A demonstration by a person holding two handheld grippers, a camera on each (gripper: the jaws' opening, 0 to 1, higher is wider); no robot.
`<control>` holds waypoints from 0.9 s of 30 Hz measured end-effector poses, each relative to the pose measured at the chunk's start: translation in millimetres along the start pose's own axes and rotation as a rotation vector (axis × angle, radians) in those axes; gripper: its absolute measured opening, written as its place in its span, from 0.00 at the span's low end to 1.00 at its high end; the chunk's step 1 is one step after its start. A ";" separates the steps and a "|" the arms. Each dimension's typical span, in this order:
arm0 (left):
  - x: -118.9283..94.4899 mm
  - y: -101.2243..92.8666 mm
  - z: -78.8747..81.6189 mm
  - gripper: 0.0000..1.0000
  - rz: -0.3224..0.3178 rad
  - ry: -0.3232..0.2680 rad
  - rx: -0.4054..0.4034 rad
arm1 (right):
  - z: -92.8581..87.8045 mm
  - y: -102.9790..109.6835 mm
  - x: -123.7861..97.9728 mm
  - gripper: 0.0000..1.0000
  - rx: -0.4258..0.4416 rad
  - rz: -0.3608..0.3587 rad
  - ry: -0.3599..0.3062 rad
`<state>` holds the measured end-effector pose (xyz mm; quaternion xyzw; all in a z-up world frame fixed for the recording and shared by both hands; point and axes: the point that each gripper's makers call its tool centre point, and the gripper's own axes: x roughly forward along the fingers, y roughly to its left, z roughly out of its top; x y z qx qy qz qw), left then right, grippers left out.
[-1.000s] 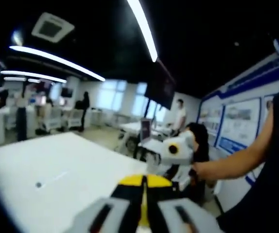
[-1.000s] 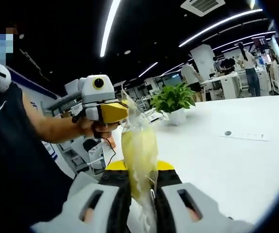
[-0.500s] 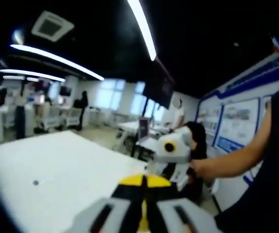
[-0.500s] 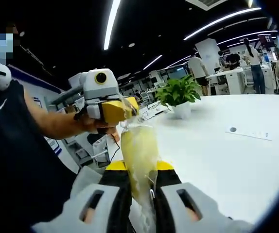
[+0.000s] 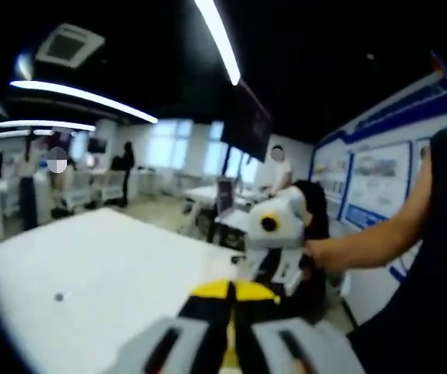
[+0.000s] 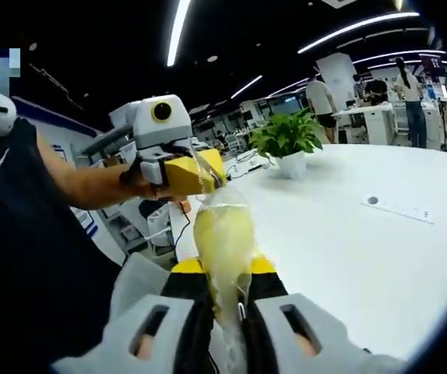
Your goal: Compare the silicone blocks by pressing each to a similar depth, holding the contact briefly, and releasing to observe deformation and rebound differences across the visible hardness samples.
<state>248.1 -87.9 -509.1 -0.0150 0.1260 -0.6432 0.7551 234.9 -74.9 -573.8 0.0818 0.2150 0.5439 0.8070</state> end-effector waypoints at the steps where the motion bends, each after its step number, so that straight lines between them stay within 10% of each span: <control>1: -0.3 0.2 1.3 0.00 0.011 -0.004 0.018 | 0.8 0.9 -0.3 0.06 0.013 0.003 -0.005; 27: -1.1 1.0 10.3 0.00 0.047 0.023 -0.032 | 7.8 -2.4 2.2 0.17 0.019 0.008 -0.079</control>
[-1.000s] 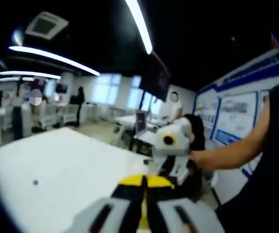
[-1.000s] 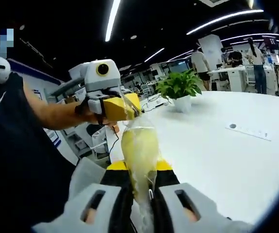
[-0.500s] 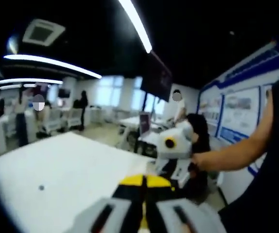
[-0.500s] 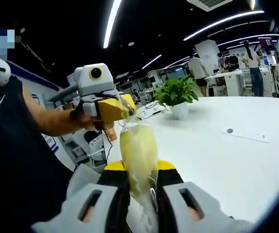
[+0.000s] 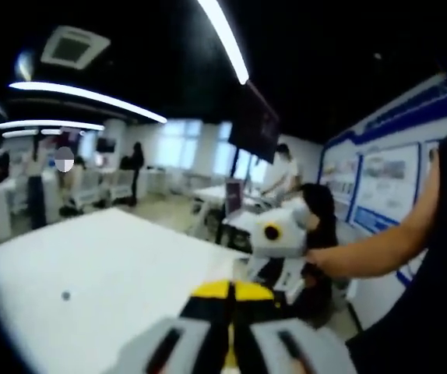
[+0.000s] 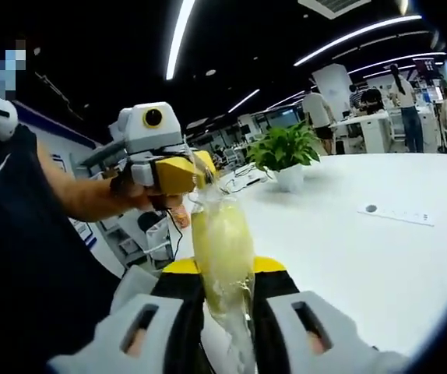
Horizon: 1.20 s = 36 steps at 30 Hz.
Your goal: Compare the silicone blocks by pressing each to a similar depth, holding the contact briefly, and releasing to observe deformation and rebound differences across the visible hardness samples.
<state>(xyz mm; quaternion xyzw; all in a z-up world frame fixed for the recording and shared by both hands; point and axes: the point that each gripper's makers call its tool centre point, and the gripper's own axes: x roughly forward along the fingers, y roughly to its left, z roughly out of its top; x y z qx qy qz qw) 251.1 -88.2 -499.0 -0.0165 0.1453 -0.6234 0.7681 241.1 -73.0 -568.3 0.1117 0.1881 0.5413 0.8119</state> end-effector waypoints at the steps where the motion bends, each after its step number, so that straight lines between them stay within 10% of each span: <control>1: 0.3 -1.0 -0.2 0.00 -0.002 0.001 -0.001 | -0.4 -0.9 0.4 0.19 0.003 -0.003 0.000; 15: 6.8 -6.6 -4.7 0.00 0.003 0.033 -0.007 | 11.2 -30.4 -3.6 0.96 -0.008 -0.189 -0.104; 31: 3.6 -1.7 14.1 0.00 0.014 -0.008 -0.005 | 24.3 -34.7 -16.5 0.97 -0.090 -0.263 -0.125; 36: 3.2 0.6 28.0 0.00 0.024 -0.053 -0.032 | 42.8 -48.7 -34.5 0.97 -0.143 -0.381 -0.199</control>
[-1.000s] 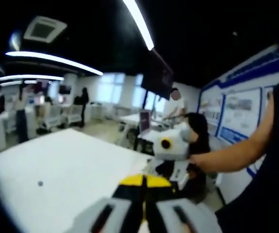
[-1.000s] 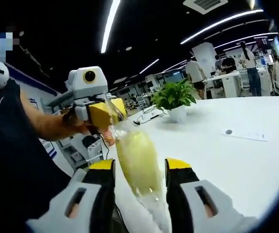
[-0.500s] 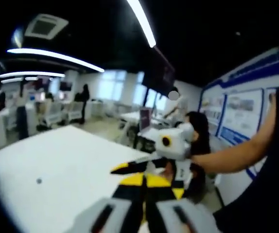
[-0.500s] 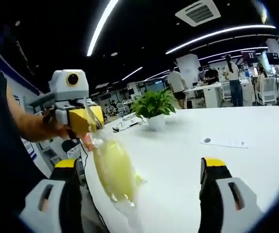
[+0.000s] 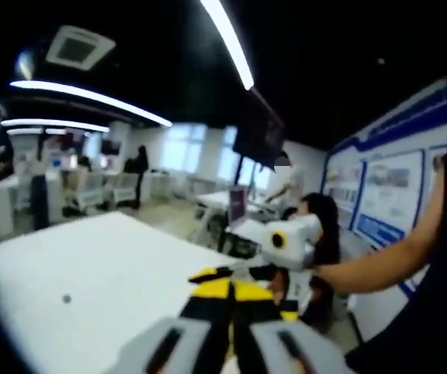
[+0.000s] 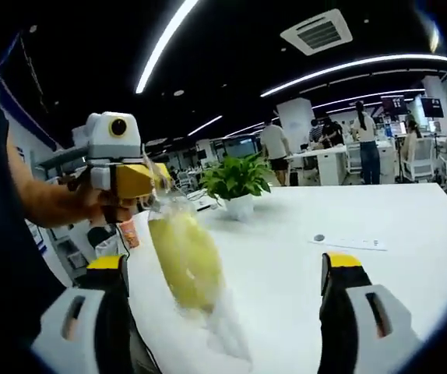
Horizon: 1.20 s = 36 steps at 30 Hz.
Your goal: Compare the silicone blocks by pressing each to a similar depth, holding the contact briefly, and releasing to observe deformation and rebound differences across the visible hardness samples.
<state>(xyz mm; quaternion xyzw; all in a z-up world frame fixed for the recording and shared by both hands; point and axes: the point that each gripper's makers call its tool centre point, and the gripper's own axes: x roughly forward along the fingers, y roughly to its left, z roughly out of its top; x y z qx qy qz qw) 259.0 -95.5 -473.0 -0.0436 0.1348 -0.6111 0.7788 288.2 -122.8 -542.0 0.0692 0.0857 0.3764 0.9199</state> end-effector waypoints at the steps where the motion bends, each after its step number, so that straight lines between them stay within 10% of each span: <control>1: 0.4 -1.0 2.6 0.00 -0.001 -0.006 0.005 | 6.9 -5.2 -3.2 0.96 -0.027 -0.032 -0.029; 18: 15.4 -8.9 35.6 0.00 0.002 -0.096 0.000 | 5.9 -20.9 -51.3 0.96 -0.014 -0.156 -0.042; 36: 40.2 5.0 -18.6 0.00 0.089 -0.075 -0.126 | -43.6 -38.3 -88.9 0.96 0.042 -0.260 0.030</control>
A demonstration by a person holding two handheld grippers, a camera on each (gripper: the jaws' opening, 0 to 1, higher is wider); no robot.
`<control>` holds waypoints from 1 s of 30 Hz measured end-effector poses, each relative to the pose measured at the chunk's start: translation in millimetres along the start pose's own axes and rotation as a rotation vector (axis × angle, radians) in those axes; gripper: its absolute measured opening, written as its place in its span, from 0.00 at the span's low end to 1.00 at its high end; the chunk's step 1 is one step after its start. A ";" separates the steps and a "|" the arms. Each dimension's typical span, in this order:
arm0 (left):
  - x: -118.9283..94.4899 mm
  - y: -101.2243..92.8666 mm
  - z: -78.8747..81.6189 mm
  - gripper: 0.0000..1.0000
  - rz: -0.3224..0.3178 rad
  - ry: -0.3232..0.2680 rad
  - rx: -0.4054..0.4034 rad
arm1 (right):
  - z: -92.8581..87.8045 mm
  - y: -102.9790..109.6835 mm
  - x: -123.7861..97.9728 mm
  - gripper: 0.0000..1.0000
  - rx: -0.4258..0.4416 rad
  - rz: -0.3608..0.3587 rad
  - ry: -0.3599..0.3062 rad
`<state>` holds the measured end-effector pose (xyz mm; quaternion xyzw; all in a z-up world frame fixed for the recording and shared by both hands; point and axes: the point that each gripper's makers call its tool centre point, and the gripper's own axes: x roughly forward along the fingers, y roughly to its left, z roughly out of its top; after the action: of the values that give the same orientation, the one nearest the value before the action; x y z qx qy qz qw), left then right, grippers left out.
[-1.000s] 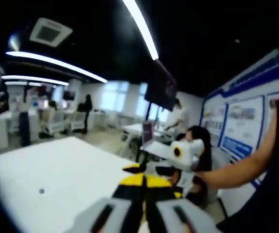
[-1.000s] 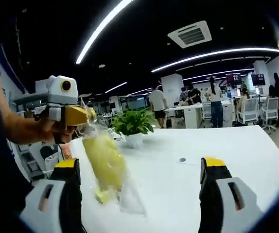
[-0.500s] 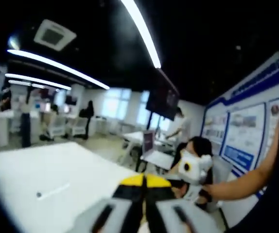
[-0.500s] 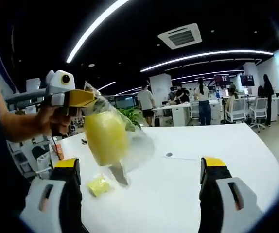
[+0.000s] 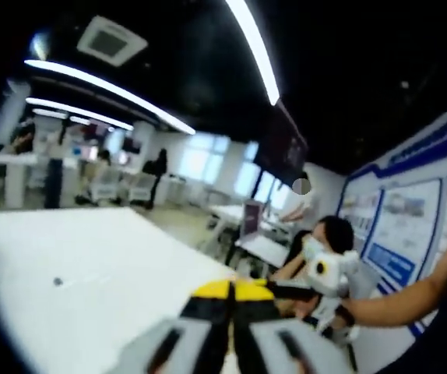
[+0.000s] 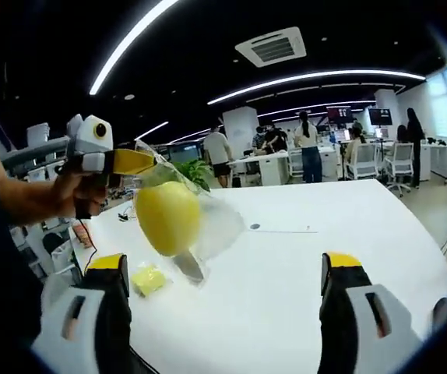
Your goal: Compare the silicone blocks by pressing each to a similar depth, holding the contact briefly, and releasing to observe deformation and rebound differences across the visible hardness samples.
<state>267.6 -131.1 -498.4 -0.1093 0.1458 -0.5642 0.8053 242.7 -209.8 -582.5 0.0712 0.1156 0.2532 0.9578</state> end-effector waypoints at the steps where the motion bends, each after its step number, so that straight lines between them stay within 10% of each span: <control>1: 1.4 -0.5 -3.5 0.00 0.003 0.004 -0.002 | -5.1 -0.7 -1.9 0.96 -0.006 -0.007 0.014; 30: 16.1 15.8 -67.6 0.00 0.065 0.014 -0.214 | -46.7 -10.4 -22.9 0.96 0.034 -0.056 0.082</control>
<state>262.3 -141.7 -568.7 -0.1858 0.2145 -0.5196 0.8059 216.2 -226.6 -625.2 0.0735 0.1608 0.2270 0.9577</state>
